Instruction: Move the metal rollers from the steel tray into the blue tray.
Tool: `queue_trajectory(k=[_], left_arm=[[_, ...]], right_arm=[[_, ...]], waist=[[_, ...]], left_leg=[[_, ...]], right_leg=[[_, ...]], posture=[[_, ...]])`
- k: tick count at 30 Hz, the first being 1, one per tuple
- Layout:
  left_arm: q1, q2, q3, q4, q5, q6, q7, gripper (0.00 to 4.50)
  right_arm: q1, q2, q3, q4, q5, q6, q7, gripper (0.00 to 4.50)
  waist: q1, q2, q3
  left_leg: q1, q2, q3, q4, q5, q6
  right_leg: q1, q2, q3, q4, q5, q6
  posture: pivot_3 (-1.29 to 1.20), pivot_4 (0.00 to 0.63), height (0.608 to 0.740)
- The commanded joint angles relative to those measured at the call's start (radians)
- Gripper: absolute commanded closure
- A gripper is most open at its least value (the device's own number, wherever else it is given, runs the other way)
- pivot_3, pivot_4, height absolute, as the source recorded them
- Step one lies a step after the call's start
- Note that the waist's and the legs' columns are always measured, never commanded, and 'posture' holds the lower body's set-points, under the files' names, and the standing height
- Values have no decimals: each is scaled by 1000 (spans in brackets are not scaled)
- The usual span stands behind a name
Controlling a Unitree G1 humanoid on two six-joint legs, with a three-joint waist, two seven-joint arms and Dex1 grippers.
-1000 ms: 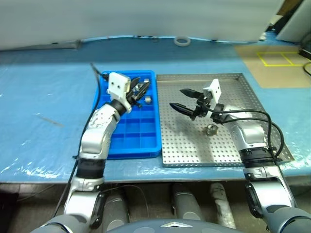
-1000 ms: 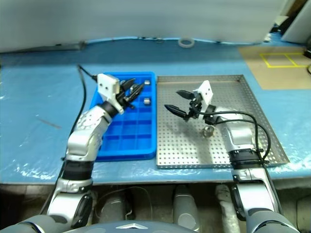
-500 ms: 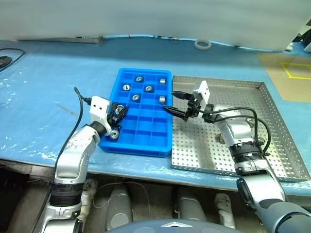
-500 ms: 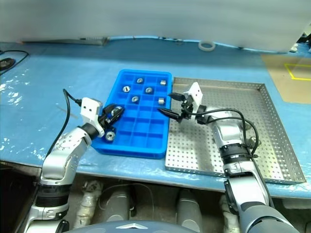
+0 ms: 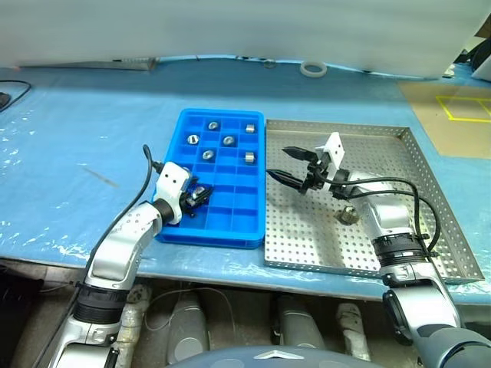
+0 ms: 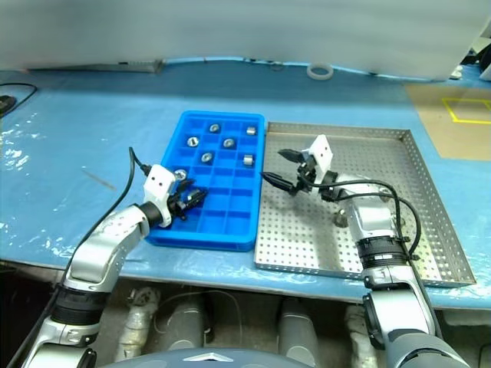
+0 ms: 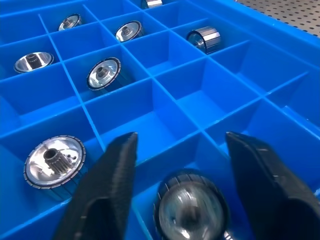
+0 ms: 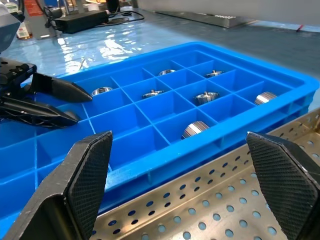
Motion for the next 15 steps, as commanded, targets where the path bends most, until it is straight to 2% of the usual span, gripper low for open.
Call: queue_trajectory(k=[1, 2, 6, 10, 15], left_arm=[[-30, 6, 30, 4, -13, -12, 2, 517], [-46, -2, 37, 3, -41, -17, -20, 238], [-116, -21, 37, 14, -181, -79, -206, 238], [-178, -7, -8, 87, -178, -147, -322, 238], [-251, -36, -31, 172, -214, -180, -433, 238]], right_arm=[[8, -18, -39, -71, 18, 3, -17, 0], [17, -25, -53, -83, 25, 7, -23, 0], [71, -74, -106, -132, 41, 26, -38, 0], [109, -123, -140, -184, 54, 79, -60, 0], [157, -180, -181, -250, 69, 154, -88, 0]], waist=[[-1, 0, 0], [-1, 0, 0], [5, 0, 0], [-5, 0, 0], [-25, 0, 0]], left_leg=[[0, 0, 0, 0, 0, 0], [0, 0, 0, 0, 0, 0], [0, 0, 0, 0, 0, 0], [1, -1, 2, -1, 0, 0], [4, -1, 5, -1, 0, 0]], right_leg=[[0, 0, 0, 0, 0, 0], [0, 0, 0, 0, 0, 0], [0, 0, 1, 0, 0, 0], [0, 0, 6, -1, 0, 0], [0, 1, 14, 0, 0, 0]], posture=[[-206, 150, 740], [-218, 150, 740], [-237, 150, 740], [-283, 150, 740], [-338, 150, 740]])
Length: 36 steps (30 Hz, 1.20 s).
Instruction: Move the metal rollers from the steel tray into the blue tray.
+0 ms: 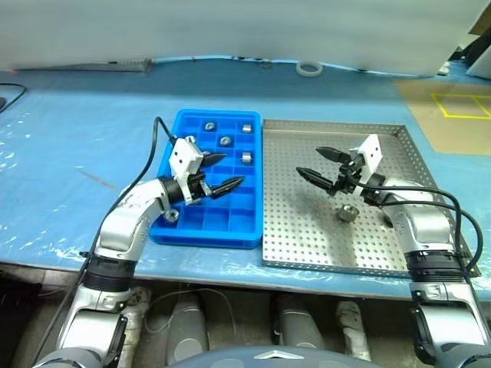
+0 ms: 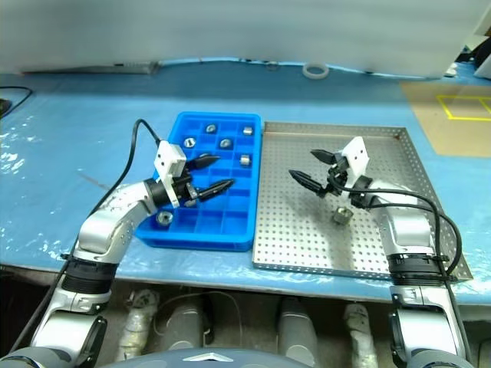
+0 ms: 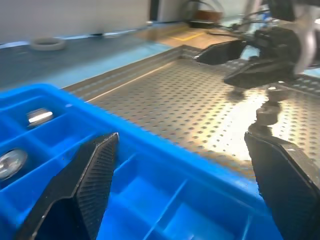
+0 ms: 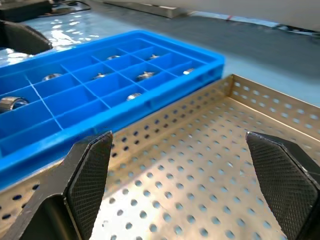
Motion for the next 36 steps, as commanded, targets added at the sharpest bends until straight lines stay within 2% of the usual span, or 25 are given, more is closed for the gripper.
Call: queue_trajectory(k=[1, 5, 9, 12, 15, 18, 21, 22, 27, 32, 36], left_arm=[[-48, -13, -11, 41, -31, -44, -72, 238], [-83, -32, -46, 125, 0, -111, -128, 238], [-92, -51, -52, 160, 4, -134, -140, 238], [-99, -45, -41, 186, 13, -147, -135, 238], [-101, -36, -31, 206, 22, -158, -130, 196], [-99, -29, -10, 193, 6, -153, -119, 196], [-98, -54, 63, 156, -85, -71, -63, 196], [-88, -54, 82, 135, -107, -46, -48, 196], [2, -7, 145, -16, -161, 38, 12, 196], [130, 54, 202, -155, -146, 51, 98, 196], [244, 88, 257, -276, -156, 78, 177, 196]], right_arm=[[33, -50, -32, -69, 6, 52, -15, 0], [106, -103, 7, -99, -33, 122, -24, 0], [166, -151, 69, -60, -130, 113, -35, 0], [183, -146, 52, -70, -105, 138, -26, 0], [184, -149, 50, -57, -103, 150, -17, 601], [141, -125, 36, -55, -81, 139, -15, 1659], [60, -70, -8, -42, -26, 119, -33, 2691], [10, -37, -35, -19, -5, 95, -57, 2859], [-185, 79, -44, 67, 76, 83, -33, 2856], [-336, 210, 73, 181, 54, 46, 63, 2856], [-428, 318, 186, 323, -28, -32, 110, 2856]], waist=[[-6, 0, 0], [-21, 0, 0], [-31, 0, 0], [-39, 0, 0], [-47, 0, 0], [-51, 0, 0], [-55, 0, 0], [-54, 0, 0], [-43, 0, 0], [-17, -1, 0], [14, -1, 0]], left_leg=[[1, 0, 1, 0, 0, 0], [4, 0, 8, -1, -1, 2], [4, 0, 14, -1, -3, 5], [5, 0, 16, -1, -4, 5], [5, 0, 16, -1, -4, 6], [5, 0, 16, 0, -4, 6], [5, 0, 16, 0, -4, 6], [5, 0, 17, 0, -4, 6], [6, 1, 18, 0, -4, 6], [6, 5, 18, -1, -3, 5], [5, 7, 18, -1, -2, 2]], right_leg=[[0, 0, 1, 0, 0, 0], [0, 0, 6, -1, 0, 0], [-3, 0, 6, -1, 0, 0], [-4, 0, 7, -1, 0, 0], [-4, 0, 7, -1, 0, 0], [-4, 0, 7, -1, 0, 0], [-5, 0, 7, 0, 0, 0], [-5, 0, 7, 1, 0, 0], [-6, 0, 7, 3, 1, -1], [-7, 2, 5, 4, 1, -1], [-8, 2, 3, 5, 0, -2]], posture=[[-362, 150, 740], [-383, 150, 740], [-395, 150, 740], [-390, 150, 740], [-386, 150, 740], [-359, 150, 740], [-340, 150, 740], [-311, 150, 740], [-177, 150, 740], [-29, 150, 740], [45, 150, 740]])
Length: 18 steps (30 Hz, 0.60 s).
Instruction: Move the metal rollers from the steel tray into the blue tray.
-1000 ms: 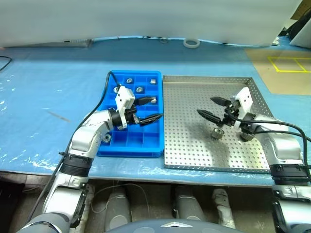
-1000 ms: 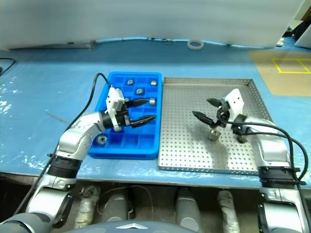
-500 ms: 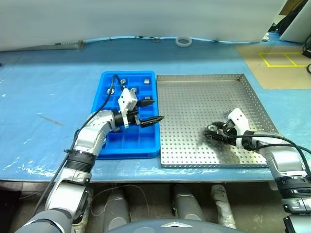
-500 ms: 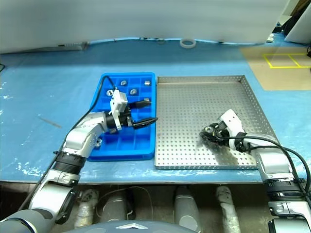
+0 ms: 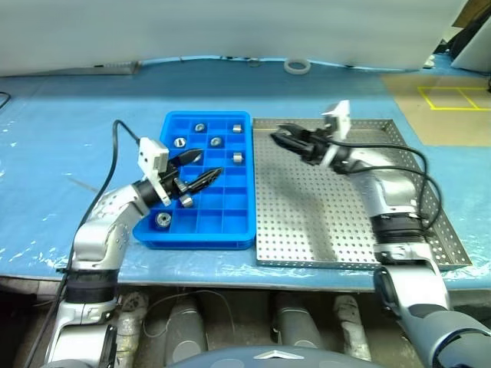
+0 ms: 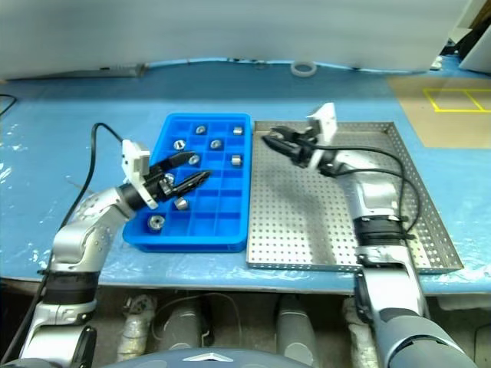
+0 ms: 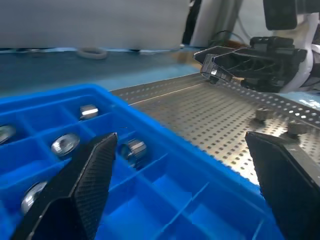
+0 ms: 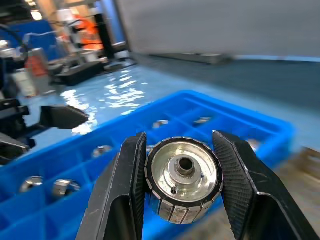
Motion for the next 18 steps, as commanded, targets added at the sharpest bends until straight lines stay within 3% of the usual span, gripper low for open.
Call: queue_trajectory(k=[1, 8, 14, 18], left_arm=[[72, 31, 60, -133, -16, 21, 62, 196], [187, 37, 64, -271, -17, 51, 150, 196], [212, 49, 48, -299, -21, 70, 160, 196], [197, 54, 31, -273, -7, 59, 152, 196]], right_arm=[[-78, 64, 80, 98, -70, -89, 30, 2856], [-154, 139, 153, 324, -185, -206, 40, 2856], [-152, 124, 167, 425, -269, -300, 24, 2856], [-120, 110, 169, 391, -265, -305, 89, 1444]], waist=[[13, 0, 0], [81, -2, 1], [83, -2, 1], [82, -2, 1]], left_leg=[[0, 0, 0, 0, 0, 0], [0, 0, -2, -1, 2, -4], [1, 1, -4, -2, 5, -8], [3, 3, -5, -6, 6, -11]], right_leg=[[0, 0, 0, 1, 0, 0], [0, -1, 1, 5, -1, -1], [-1, 0, 1, 8, -1, -1], [-1, 2, 1, 8, -2, -2]], posture=[[45, 150, 740], [151, 150, 740], [157, 150, 740], [121, 150, 740]])
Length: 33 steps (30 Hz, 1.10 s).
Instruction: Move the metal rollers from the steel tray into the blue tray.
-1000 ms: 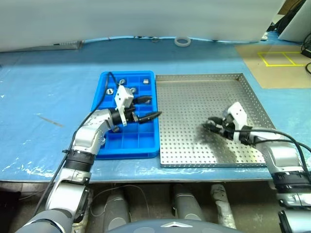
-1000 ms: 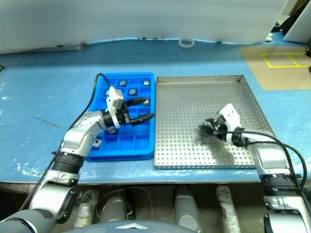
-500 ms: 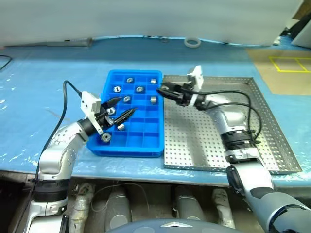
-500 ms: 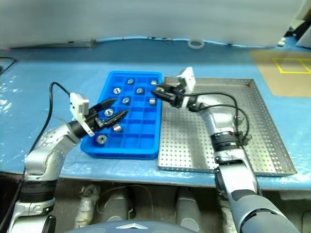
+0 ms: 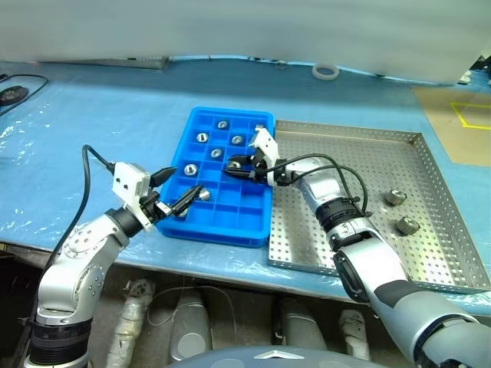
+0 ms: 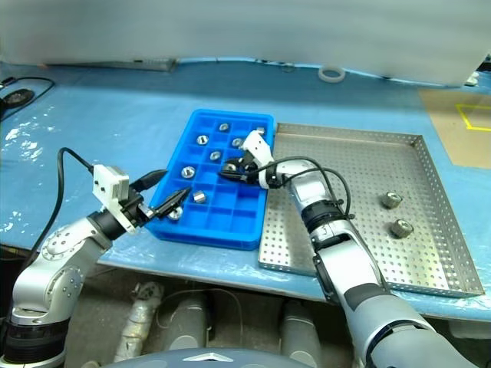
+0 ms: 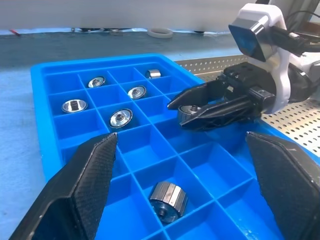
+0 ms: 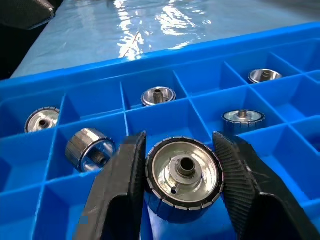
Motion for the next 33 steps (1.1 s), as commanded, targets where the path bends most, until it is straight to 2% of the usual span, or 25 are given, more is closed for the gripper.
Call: queue_trajectory(k=[1, 3, 7, 12, 18, 20, 23, 27, 33], left_arm=[[-29, 12, -22, -3, 3, -17, -13, 196], [-81, -1, -55, 37, 5, -29, -30, 196], [-188, -32, -137, 145, 21, -59, -86, 196], [-324, -93, -224, 319, 45, -125, -178, 196], [-464, -176, -297, 531, 93, -218, -280, 196], [-505, -199, -312, 597, 111, -251, -311, 196], [-548, -231, -322, 665, 125, -285, -344, 196], [-568, -250, -331, 710, 143, -310, -378, 196], [-557, -244, -334, 706, 171, -319, -390, 196]], right_arm=[[10, -5, -22, -26, -1, -21, -13, 1102], [16, -12, -63, -61, 24, -7, -49, 467], [56, -61, -141, -180, 80, 49, -69, 467], [158, -209, -249, -311, 74, 100, -198, 467], [342, -363, -409, -515, 77, 218, -365, 467], [380, -391, -445, -540, 43, 257, -461, 467], [412, -417, -469, -573, 32, 346, -539, 467], [441, -423, -466, -641, 81, 475, -528, 467], [416, -400, -423, -629, 103, 616, -532, 467]], waist=[[-1, 0, 0], [0, 0, 0], [-6, 0, 0], [-17, 0, 0], [-73, 0, 0], [-98, 0, 0], [-141, 0, 0], [-185, 0, 0], [-210, 0, 0]], left_leg=[[0, 1, 0, 0, 0, 0], [0, 1, 0, 0, 0, -1], [0, -1, 1, 1, 1, -1], [0, -1, 2, 1, 1, -1], [1, 0, 4, 1, 0, 1], [2, 0, 4, 2, 0, 1], [3, 1, 5, 4, 0, 1], [2, 4, 5, 6, -1, 1], [0, 4, 5, 9, -2, 2]], right_leg=[[0, 1, 0, 0, 0, 0], [0, 1, 0, 0, 0, -1], [0, 1, 1, 1, 0, -1], [0, 2, 3, 0, 0, -1], [-1, 6, 6, -1, 0, 0], [-1, 7, 6, -1, 0, 0], [-1, 10, 6, -1, 0, 0], [-2, 13, 6, -1, -3, 4], [-2, 13, 6, -1, -1, 2]], posture=[[90, 150, 740], [90, 150, 740], [-64, 150, 740], [-213, 150, 740], [-411, 150, 740], [-441, 150, 740], [-490, 150, 740], [-500, 150, 740], [-467, 150, 740]])
